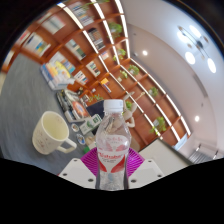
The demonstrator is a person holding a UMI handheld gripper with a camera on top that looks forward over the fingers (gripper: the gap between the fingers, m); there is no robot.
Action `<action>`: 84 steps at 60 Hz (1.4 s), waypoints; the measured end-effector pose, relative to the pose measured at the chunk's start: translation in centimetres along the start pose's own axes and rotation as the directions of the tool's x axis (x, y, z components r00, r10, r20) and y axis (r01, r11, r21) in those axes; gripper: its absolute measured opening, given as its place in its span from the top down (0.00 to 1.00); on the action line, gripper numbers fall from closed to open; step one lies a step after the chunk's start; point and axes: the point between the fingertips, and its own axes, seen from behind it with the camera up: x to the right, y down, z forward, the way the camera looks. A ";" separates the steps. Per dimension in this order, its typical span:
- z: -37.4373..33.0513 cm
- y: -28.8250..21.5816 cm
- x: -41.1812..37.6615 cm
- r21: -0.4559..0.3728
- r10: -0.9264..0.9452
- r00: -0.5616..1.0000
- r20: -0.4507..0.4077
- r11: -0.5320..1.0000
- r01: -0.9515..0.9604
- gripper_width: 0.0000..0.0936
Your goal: Pour water
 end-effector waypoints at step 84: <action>-11.3 4.1 -3.8 -0.092 0.795 0.603 -0.069 0.596 -0.797 0.16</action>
